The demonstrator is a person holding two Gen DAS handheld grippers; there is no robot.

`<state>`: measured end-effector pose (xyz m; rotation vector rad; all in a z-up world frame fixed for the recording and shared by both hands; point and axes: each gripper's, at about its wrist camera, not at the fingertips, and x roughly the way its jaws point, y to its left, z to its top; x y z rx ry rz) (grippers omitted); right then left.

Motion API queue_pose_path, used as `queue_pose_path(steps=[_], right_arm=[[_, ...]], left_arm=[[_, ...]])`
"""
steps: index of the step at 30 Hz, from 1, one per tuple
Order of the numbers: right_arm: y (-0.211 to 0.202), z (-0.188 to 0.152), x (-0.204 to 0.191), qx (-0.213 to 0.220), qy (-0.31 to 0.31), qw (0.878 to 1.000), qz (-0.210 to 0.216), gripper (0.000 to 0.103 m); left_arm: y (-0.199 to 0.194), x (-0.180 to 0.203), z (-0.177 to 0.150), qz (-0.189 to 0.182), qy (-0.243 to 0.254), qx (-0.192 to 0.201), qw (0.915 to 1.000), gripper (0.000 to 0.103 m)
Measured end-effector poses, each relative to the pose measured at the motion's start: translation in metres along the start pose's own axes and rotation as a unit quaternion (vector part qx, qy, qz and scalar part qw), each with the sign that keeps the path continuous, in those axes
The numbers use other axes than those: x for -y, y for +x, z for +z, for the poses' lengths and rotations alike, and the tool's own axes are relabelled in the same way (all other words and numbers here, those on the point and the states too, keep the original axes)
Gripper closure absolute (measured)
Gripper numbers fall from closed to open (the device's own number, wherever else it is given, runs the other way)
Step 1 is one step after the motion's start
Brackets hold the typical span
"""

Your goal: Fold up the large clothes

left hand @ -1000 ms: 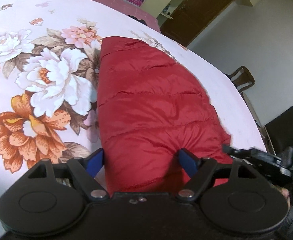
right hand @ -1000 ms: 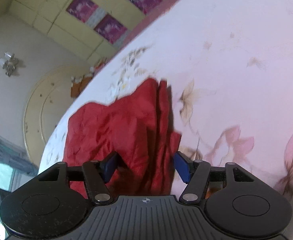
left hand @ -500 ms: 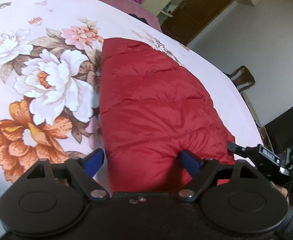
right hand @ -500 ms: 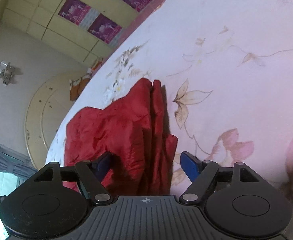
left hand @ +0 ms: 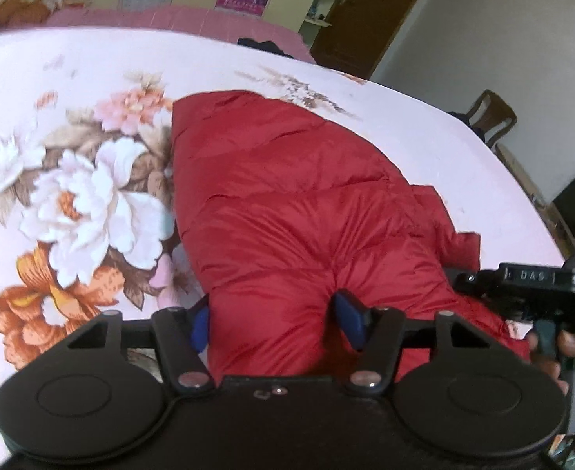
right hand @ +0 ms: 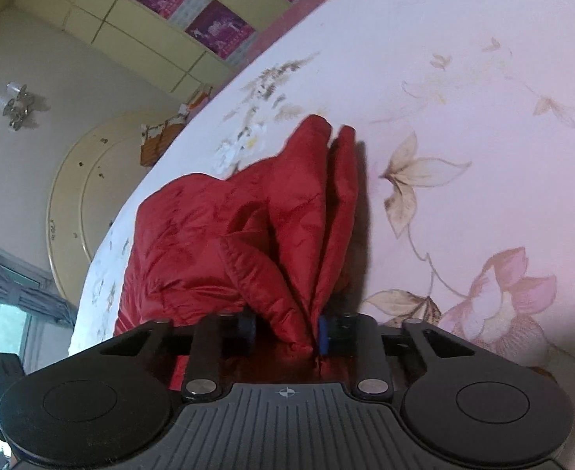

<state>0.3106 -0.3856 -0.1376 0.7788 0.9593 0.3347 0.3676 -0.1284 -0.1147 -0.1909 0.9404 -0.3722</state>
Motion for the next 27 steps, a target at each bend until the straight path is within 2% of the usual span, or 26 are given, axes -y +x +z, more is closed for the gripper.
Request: queue_pose_path(steps=[8,15,22,27], right_arm=[[0.002,-0.004,-0.004,0.005,-0.014,1.000,-0.015,0.079],[-0.002,-0.005,-0.018,0.015,-0.026,0.999,-0.024,0.080],[-0.018,-0.015,-0.061,0.040,-0.063,0.997,-0.024,0.081],[-0.013,-0.027,-0.113,0.061,-0.091,0.994,-0.021,0.081]], left_arm=[[-0.001,0.011,0.003,0.024,0.027,-0.009,0.9993,0.044],[-0.008,0.010,0.002,0.014,0.030,0.002,0.9995,0.049],[-0.035,-0.003,0.005,-0.019,0.031,0.032,0.9988,0.051],[-0.066,-0.032,0.013,-0.035,0.038,0.055,0.9971,0.051]])
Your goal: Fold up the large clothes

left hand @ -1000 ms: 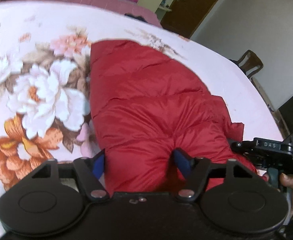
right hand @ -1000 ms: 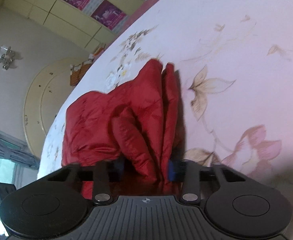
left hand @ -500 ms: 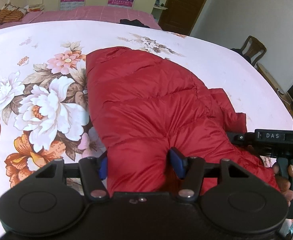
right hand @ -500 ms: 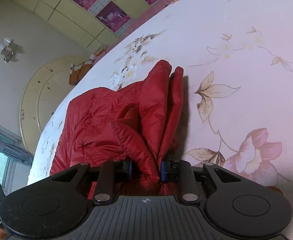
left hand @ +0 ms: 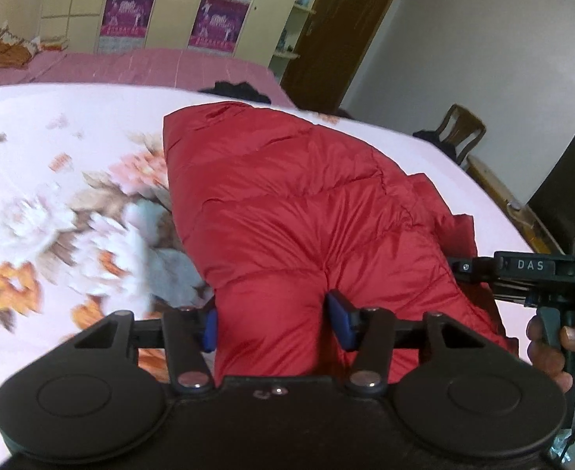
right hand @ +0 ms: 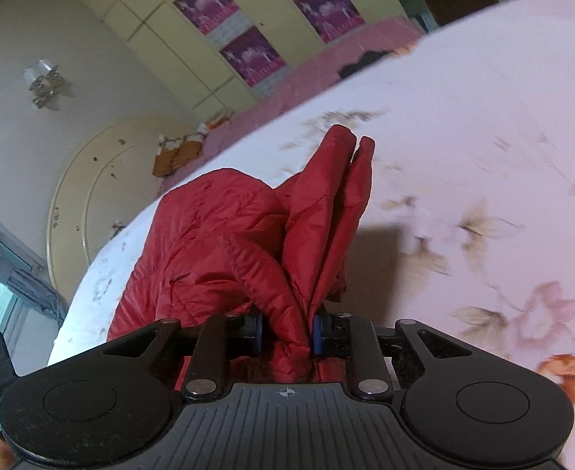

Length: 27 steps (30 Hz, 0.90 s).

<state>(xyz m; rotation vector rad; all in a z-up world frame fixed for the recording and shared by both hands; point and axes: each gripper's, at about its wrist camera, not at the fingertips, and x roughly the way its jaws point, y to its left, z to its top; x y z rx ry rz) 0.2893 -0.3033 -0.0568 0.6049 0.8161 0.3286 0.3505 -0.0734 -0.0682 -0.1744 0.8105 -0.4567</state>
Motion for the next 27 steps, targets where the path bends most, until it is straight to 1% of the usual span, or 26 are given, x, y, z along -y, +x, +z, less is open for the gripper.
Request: queue_pose_path(steps=[3,6,10,15,19,22,25,27], right_arm=[[0.012,-0.005,-0.038,0.006,-0.013,1.000,0.001,0.081],[0.034,-0.014,-0.082,0.005,-0.033,0.999,0.001,0.081],[0.072,-0.027,-0.134,-0.002,-0.046,0.999,0.006,0.081],[0.127,-0.048,-0.191,-0.019,-0.058,0.998,0.019,0.081],[0.157,-0.065,-0.217,-0.037,-0.065,0.997,0.021,0.081],[0.180,-0.074,-0.234,-0.055,-0.076,0.995,0.016,0.081],[0.197,-0.077,-0.241,-0.069,-0.084,0.994,0.008,0.081],[0.210,-0.081,-0.240,-0.079,-0.085,0.993,-0.001,0.082]], left_arm=[[-0.024,-0.030,0.006,-0.003,0.001,0.011,0.9999,0.051],[-0.047,-0.067,0.012,0.000,-0.003,0.021,0.9998,0.051],[-0.076,-0.121,0.014,0.008,-0.014,0.029,0.9994,0.051],[-0.103,-0.182,0.007,0.024,-0.036,0.028,0.9987,0.051],[-0.116,-0.224,0.001,0.034,-0.059,0.018,0.9976,0.051],[-0.120,-0.248,-0.002,0.032,-0.074,0.010,0.9967,0.051],[-0.114,-0.265,-0.003,0.029,-0.082,0.002,0.9962,0.051],[-0.103,-0.274,-0.002,0.033,-0.085,-0.010,0.9958,0.051]])
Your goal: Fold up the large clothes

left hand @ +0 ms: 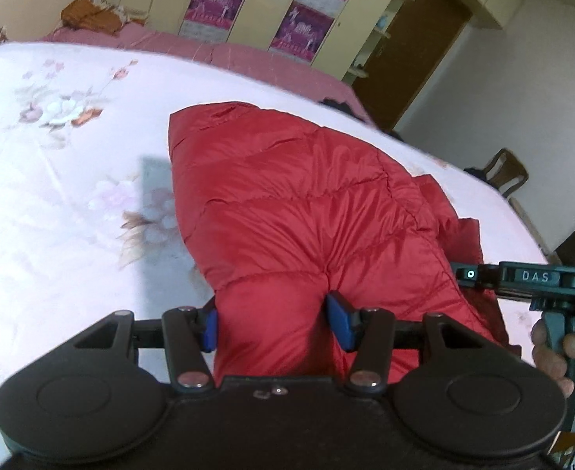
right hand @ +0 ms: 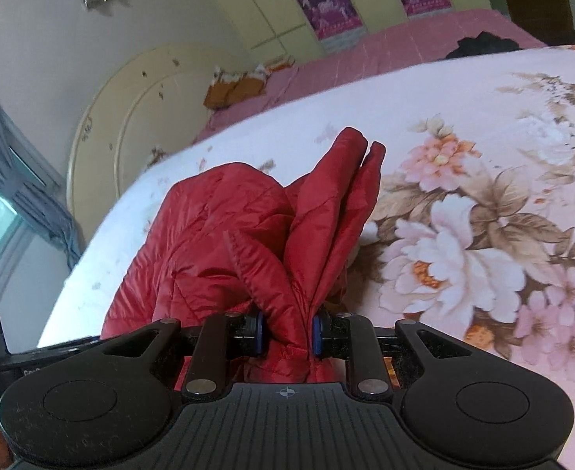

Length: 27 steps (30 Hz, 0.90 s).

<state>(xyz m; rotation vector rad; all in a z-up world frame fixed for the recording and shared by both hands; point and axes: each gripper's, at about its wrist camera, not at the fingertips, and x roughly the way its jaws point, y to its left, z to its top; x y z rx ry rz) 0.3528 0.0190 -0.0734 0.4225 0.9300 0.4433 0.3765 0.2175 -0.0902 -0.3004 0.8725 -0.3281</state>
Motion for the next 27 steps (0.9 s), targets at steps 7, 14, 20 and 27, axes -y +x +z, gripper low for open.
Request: queue_pose_path(steps=[7,14,20,27], right_arm=[[0.038,-0.014,0.035,-0.028,0.042,0.999,-0.022,0.081],[0.000,-0.005,0.045,0.031,0.048,0.998,-0.035,0.065],[-0.004,0.017,0.010,0.042,-0.088,0.994,-0.043,0.091],[0.051,0.006,0.028,-0.016,-0.114,0.987,-0.116,0.095]], left_arm=[[0.017,-0.024,-0.007,-0.017,-0.017,-0.015,0.9996,0.046],[-0.015,-0.054,-0.004,-0.018,-0.033,0.015,0.9992,0.035],[-0.012,-0.043,0.036,-0.034,0.004,0.054,0.9980,0.053],[0.063,-0.013,0.066,-0.042,0.049,-0.007,0.9979,0.054]])
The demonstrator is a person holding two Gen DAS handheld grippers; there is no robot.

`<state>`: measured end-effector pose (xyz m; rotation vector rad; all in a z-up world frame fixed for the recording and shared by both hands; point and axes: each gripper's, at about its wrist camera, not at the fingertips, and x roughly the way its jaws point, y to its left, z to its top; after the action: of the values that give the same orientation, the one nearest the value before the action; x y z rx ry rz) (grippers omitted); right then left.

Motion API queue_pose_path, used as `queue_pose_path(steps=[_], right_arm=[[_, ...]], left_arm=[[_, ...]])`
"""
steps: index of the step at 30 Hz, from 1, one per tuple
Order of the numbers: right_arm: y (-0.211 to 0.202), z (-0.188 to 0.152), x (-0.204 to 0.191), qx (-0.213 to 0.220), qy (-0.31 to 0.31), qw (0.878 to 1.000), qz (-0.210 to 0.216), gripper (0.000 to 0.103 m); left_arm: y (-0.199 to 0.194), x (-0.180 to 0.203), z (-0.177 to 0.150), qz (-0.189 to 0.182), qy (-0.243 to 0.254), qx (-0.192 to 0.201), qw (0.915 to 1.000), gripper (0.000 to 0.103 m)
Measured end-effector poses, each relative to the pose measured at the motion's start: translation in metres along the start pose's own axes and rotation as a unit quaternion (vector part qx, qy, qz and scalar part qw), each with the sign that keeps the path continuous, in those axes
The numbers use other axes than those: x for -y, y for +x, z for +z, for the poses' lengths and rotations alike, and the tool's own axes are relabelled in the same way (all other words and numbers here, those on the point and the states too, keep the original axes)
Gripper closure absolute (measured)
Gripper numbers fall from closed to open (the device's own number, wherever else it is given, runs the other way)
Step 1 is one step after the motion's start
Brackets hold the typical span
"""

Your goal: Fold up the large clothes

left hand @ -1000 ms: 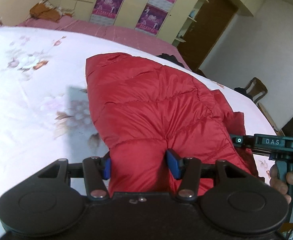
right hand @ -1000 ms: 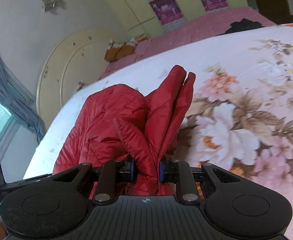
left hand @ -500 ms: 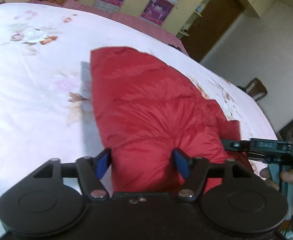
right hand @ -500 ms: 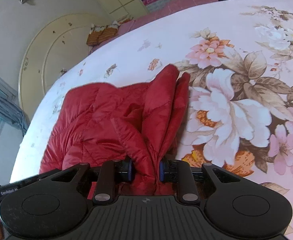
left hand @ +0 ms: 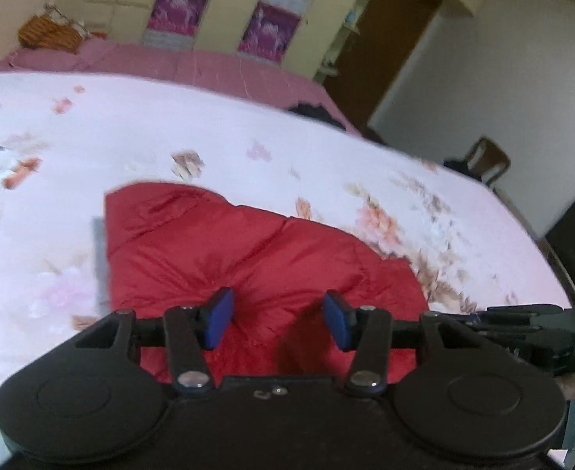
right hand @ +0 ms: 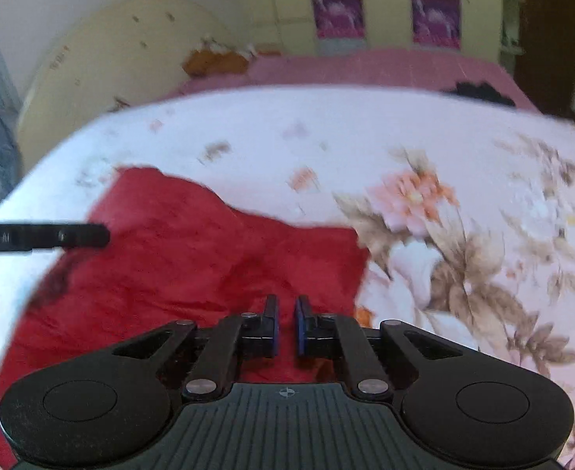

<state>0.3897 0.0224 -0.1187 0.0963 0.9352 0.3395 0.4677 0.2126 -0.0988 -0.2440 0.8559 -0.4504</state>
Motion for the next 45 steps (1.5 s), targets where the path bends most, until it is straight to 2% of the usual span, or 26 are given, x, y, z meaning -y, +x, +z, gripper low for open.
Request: queue_pose_path(steps=[3,7,10,12,14,18,21,25,28,31,34,39,45], right_arm=[[0.011,-0.016,0.016,-0.016,0.025,1.000,-0.010,0.095],[0.006,-0.020,0.028,-0.014,0.053,0.998,-0.009,0.095],[-0.031,-0.016,0.025,0.032,0.055,0.998,-0.005,0.095],[-0.064,-0.017,0.020,0.059,0.055,0.997,0.016,0.095],[-0.086,-0.022,0.009,0.065,0.034,0.996,0.046,0.095],[-0.074,-0.037,-0.009,0.033,-0.008,0.998,0.049,0.095],[-0.046,-0.050,-0.004,-0.002,0.017,0.999,0.043,0.095],[-0.034,-0.054,0.000,-0.015,0.022,0.999,0.038,0.095],[-0.052,-0.048,-0.005,-0.005,0.012,0.999,0.038,0.095],[-0.092,-0.044,-0.017,0.037,-0.016,0.997,0.061,0.095],[-0.119,-0.051,-0.027,0.049,-0.035,0.994,0.088,0.095],[-0.137,-0.078,-0.043,0.041,-0.051,0.992,0.108,0.095],[-0.125,-0.110,-0.042,0.011,-0.052,0.992,0.110,0.095]], left_arm=[[0.015,-0.001,-0.004,-0.006,0.005,-0.025,0.9997,0.054],[0.009,-0.004,-0.014,-0.005,0.007,-0.021,0.9997,0.057],[-0.023,0.008,-0.018,-0.003,0.027,0.005,0.9996,0.057],[-0.045,0.018,-0.027,-0.015,0.033,0.019,0.9992,0.057],[-0.064,0.031,-0.044,-0.022,0.056,0.021,0.9980,0.057],[-0.066,0.040,-0.072,-0.005,0.066,0.013,0.9978,0.057],[-0.056,0.040,-0.079,0.007,0.068,0.012,0.9976,0.058],[-0.050,0.037,-0.084,0.011,0.057,0.010,0.9982,0.058],[-0.068,0.042,-0.083,0.021,0.055,0.012,0.9982,0.060],[-0.100,0.055,-0.088,0.020,0.060,0.032,0.9975,0.060],[-0.117,0.065,-0.103,0.019,0.056,0.027,0.9979,0.060],[-0.123,0.074,-0.127,0.042,0.043,0.017,0.9981,0.060],[-0.125,0.084,-0.151,0.064,0.031,0.018,0.9973,0.060]])
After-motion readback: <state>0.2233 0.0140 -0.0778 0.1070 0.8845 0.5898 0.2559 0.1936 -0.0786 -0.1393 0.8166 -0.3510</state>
